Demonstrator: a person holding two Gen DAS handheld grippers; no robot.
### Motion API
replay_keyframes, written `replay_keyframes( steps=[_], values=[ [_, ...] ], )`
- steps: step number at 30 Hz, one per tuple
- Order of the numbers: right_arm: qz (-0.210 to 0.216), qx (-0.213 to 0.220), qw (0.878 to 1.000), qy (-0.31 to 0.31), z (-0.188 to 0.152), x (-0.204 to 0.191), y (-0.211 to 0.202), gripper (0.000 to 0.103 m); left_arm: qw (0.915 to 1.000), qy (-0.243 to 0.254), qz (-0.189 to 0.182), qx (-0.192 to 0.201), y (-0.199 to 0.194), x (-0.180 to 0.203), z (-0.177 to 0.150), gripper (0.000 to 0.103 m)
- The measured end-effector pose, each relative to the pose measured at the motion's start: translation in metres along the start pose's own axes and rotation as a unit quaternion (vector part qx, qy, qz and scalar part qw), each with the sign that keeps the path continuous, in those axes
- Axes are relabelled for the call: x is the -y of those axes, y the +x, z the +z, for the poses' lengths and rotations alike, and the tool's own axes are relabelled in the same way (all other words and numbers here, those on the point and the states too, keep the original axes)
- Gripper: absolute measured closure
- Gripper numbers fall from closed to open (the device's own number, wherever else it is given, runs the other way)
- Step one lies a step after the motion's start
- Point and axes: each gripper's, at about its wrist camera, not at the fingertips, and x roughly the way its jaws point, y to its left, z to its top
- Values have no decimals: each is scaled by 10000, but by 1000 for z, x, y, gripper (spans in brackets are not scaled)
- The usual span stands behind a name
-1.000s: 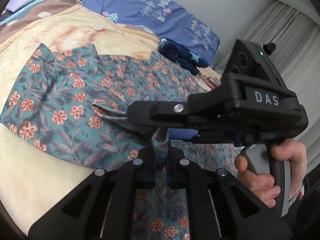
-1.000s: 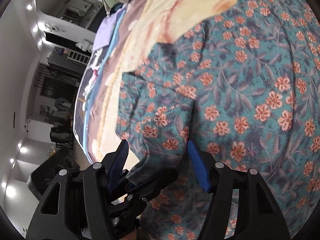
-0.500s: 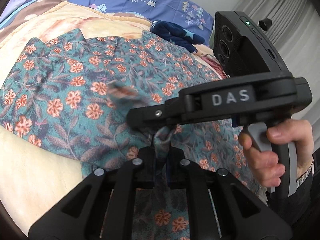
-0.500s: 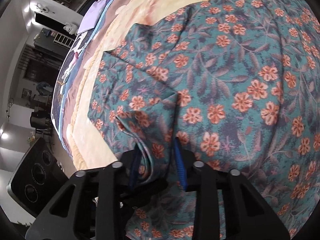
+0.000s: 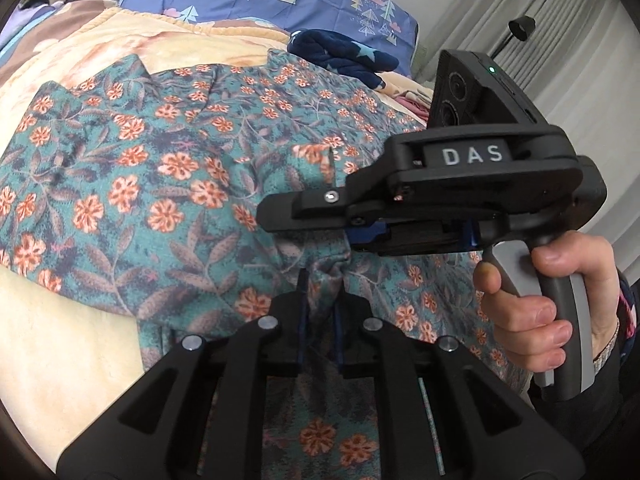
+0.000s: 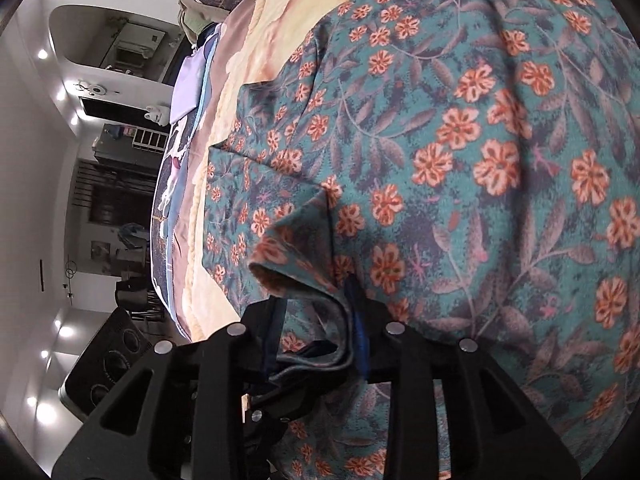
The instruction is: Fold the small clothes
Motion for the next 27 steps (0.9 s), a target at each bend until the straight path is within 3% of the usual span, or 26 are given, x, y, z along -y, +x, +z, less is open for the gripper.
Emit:
replay_keyframes(
  steps=[6, 7, 8, 11, 13, 16, 22, 27],
  values=[
    [31, 142, 9999, 61, -3, 0, 3, 73, 10000, 46, -62, 54, -2, 3, 0, 93],
    [36, 170, 9998, 80, -4, 1, 2, 77, 9999, 61, -90, 68, -3, 3, -1, 91],
    [-31, 204, 9998, 76, -5, 3, 2, 88, 9999, 64, -121, 73, -4, 4, -2, 89],
    [-74, 325, 9994, 100, -7, 9, 0, 99, 9998, 76, -188, 74, -5, 5, -4, 81],
    [-91, 451, 9989, 94, -8, 10, -4, 100, 9996, 90, -238, 105, -6, 6, -6, 61],
    [-109, 641, 9979, 80, -5, 9, -11, 100, 9994, 173, -180, 237, -10, 10, -8, 52],
    [-140, 954, 9953, 28, 8, 5, -31, 100, 9988, 14, -331, 367, -14, 6, -11, 44],
    [-216, 1198, 9925, 90, 22, 10, -51, 100, 9970, -352, -605, 323, -13, -6, -11, 43]
  ],
)
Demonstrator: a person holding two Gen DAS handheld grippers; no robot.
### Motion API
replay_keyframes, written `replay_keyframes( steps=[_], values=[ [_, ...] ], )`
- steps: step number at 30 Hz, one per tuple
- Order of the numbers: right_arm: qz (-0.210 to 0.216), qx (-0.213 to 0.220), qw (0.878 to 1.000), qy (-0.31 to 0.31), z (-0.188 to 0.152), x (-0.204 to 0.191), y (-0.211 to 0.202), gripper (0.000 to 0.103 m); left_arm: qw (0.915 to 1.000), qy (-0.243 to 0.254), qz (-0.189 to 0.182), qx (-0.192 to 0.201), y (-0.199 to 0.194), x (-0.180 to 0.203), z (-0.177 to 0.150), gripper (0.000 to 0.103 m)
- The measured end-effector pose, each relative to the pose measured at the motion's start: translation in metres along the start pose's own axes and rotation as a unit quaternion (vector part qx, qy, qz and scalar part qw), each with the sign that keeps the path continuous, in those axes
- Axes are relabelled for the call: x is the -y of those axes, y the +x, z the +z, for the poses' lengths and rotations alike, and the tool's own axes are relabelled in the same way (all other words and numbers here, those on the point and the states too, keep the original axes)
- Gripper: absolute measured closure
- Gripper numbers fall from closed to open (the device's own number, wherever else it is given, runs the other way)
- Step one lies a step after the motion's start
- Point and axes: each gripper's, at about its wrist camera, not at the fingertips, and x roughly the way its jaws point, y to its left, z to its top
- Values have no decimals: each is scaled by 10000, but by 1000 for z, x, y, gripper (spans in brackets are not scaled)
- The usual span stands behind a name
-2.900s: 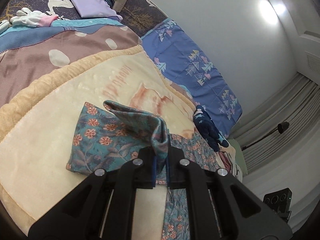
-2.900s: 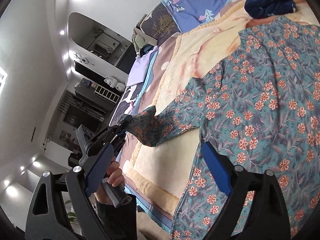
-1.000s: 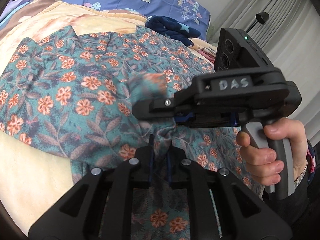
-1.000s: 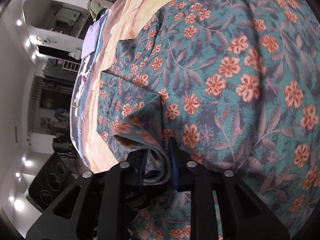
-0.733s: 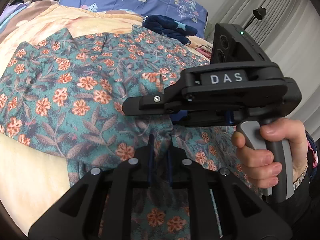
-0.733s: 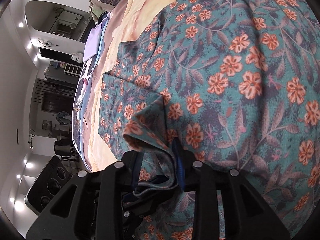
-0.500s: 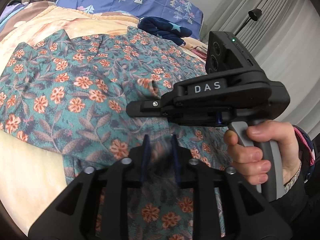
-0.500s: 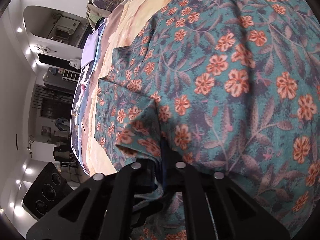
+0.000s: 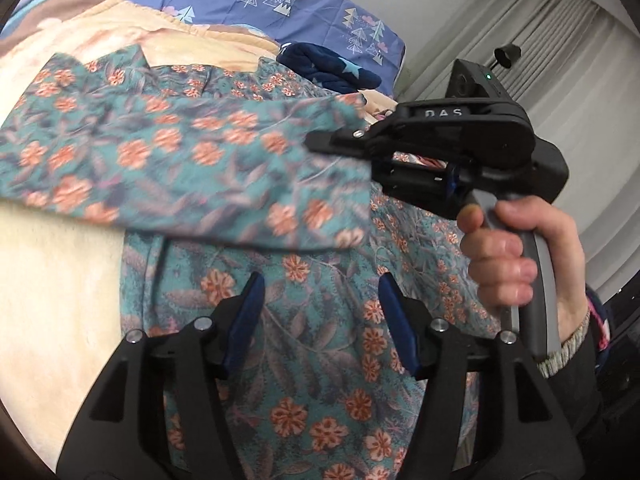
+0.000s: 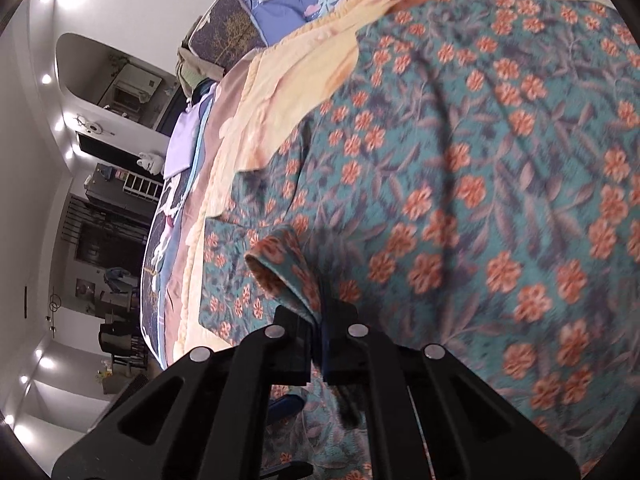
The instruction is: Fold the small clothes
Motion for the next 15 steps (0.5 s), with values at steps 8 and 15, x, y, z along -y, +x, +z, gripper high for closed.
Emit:
replay_keyframes(
  steps=[8, 15],
  values=[
    [-151, 371, 9992, 61, 30, 11, -34, 100, 9991, -254, 27, 332, -21, -13, 9, 43],
    [-396, 566, 9976, 87, 49, 23, -54, 100, 9959, -339, 597, 580, -42, -30, 23, 43]
  ],
)
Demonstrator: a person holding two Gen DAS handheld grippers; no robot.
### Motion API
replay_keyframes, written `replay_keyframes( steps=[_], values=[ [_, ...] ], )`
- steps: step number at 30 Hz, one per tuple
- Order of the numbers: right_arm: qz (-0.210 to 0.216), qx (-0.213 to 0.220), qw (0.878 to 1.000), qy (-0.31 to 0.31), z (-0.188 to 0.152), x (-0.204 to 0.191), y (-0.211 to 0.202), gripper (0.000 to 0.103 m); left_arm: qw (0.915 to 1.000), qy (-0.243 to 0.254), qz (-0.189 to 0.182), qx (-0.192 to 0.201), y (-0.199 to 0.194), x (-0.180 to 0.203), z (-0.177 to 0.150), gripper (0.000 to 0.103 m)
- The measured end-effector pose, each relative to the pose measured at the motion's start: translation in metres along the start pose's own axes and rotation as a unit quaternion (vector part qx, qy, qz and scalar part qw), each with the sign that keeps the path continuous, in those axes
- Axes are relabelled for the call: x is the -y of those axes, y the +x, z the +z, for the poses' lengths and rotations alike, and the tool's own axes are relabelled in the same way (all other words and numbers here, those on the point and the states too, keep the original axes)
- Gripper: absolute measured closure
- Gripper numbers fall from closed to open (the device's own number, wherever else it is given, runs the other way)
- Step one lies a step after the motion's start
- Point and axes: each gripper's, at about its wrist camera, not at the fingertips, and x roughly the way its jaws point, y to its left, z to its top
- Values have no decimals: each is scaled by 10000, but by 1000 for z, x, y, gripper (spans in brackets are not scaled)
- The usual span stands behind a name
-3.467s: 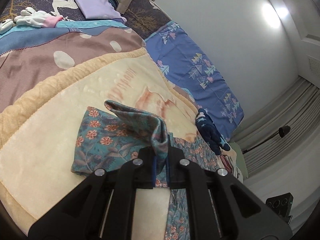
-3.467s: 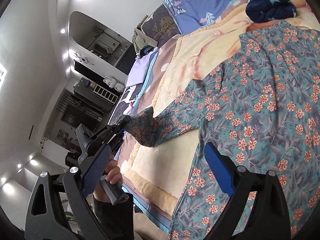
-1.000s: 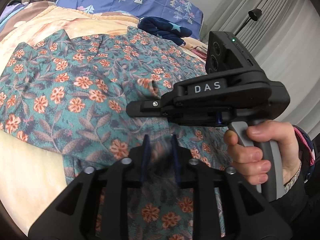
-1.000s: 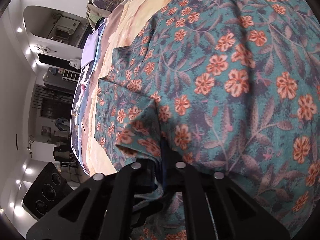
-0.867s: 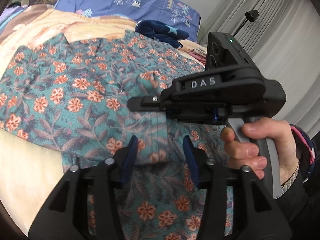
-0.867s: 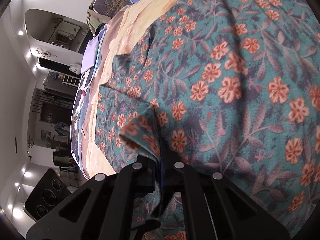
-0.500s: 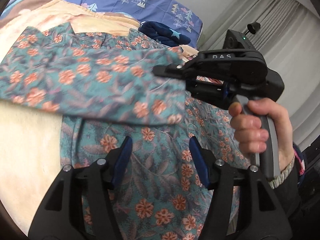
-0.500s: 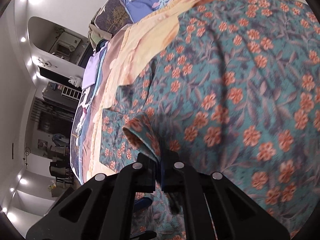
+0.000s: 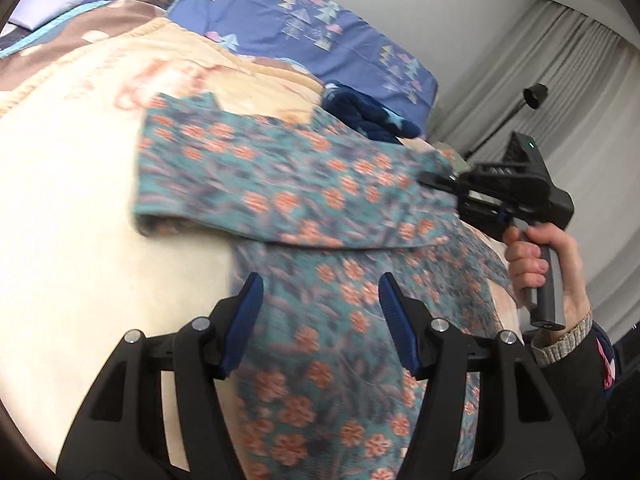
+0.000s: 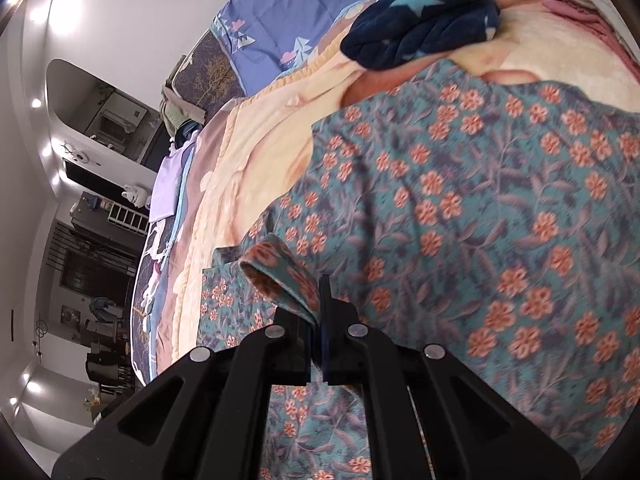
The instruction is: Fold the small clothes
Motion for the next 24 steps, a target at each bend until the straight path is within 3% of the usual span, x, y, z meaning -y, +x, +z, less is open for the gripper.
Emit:
replay_keyframes(
  steps=[13, 24],
  values=[
    [-175, 470, 9987, 125, 36, 20, -46, 100, 9988, -6, 416, 240, -12, -30, 33, 43],
    [-493, 803, 9949, 346, 59, 52, -87, 100, 9983, 113, 544, 163, 13, -20, 59, 43]
  ],
)
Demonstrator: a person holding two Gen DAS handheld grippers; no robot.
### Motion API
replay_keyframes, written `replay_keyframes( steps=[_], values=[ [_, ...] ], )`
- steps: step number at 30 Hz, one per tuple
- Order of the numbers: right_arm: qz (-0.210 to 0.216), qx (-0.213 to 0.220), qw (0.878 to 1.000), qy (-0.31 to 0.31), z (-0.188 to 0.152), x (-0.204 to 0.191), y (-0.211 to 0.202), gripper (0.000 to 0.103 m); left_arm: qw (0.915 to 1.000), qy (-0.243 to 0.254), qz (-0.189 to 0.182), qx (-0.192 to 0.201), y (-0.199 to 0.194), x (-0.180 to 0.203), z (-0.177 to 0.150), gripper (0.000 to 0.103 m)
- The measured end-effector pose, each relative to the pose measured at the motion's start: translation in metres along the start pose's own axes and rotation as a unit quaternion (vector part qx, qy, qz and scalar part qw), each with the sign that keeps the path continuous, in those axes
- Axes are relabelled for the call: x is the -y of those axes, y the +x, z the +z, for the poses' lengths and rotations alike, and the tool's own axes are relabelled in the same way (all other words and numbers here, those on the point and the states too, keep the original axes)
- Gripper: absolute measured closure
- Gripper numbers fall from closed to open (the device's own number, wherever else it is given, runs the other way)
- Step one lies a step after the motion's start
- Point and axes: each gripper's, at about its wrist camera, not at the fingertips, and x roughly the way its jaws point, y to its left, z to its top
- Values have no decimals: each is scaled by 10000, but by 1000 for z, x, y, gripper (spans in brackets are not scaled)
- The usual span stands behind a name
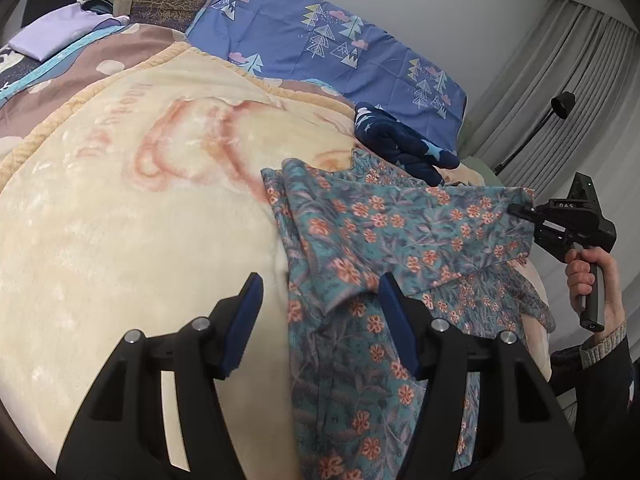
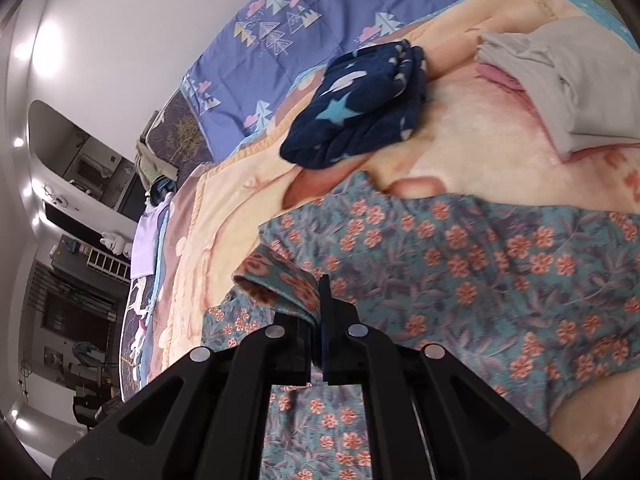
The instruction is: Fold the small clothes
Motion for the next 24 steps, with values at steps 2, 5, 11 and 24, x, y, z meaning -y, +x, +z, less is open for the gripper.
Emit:
replay_keyframes(
  steps=[2, 5, 11, 24],
  values=[
    [-50, 48, 10000, 65, 3, 8, -4, 100, 10000, 16, 16, -57, 6, 2, 4, 43],
    [-124, 88, 9998, 164, 6, 22, -8, 100, 9999, 57, 45, -136, 15, 8, 10, 43],
    [-308, 135, 9988, 343, 11, 48, -13, 100, 9993, 256, 204, -168, 29, 22, 22, 43],
    [-601, -78, 9964, 589, 9, 88, 11, 100, 9929, 506, 842, -665, 98, 23, 25, 44]
  ],
)
